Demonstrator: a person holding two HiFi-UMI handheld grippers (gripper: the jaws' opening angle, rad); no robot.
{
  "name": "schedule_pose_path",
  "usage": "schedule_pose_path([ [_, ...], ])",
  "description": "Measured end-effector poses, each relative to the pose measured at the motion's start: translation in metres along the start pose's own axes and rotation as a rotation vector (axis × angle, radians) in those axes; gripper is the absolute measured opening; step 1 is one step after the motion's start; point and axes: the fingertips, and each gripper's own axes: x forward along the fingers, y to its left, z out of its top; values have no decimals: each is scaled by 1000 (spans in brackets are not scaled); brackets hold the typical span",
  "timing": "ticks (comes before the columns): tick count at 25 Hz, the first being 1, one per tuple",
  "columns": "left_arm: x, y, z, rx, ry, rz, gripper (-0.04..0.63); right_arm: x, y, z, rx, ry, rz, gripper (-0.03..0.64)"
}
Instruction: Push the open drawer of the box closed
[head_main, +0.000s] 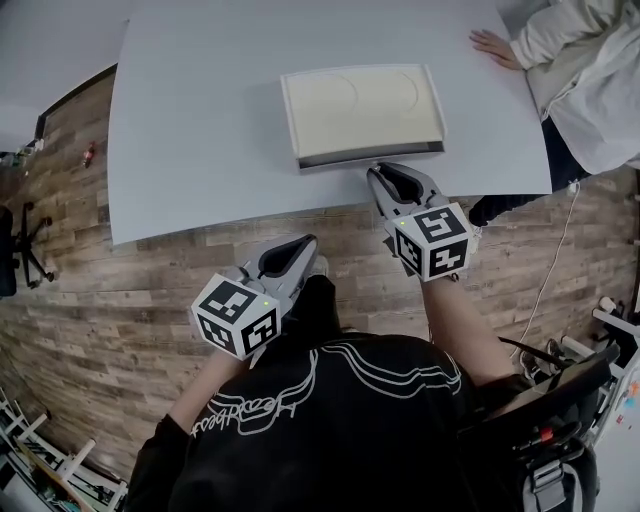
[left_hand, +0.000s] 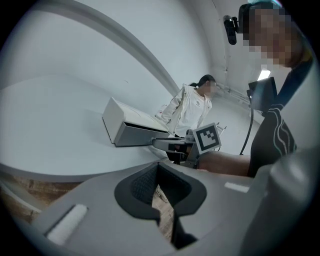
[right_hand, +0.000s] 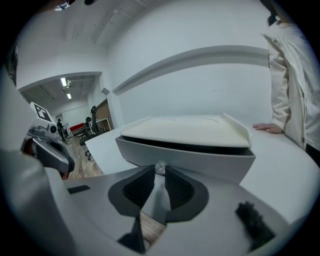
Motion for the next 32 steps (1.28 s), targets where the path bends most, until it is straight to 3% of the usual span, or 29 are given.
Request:
schedule_pose_path([
  [12, -2, 7, 8, 3, -8, 9, 8, 14, -10, 10, 16, 31, 14, 71],
  [19, -8, -20, 18, 51, -43, -37, 8, -16, 3, 15, -97, -9, 6, 72],
  [27, -28, -112, 32, 109, -133, -128, 8, -135, 58, 28, -14, -182, 197, 71],
  [32, -62, -197, 30, 234, -164, -142, 8, -235, 112, 32, 10, -284, 323, 47],
])
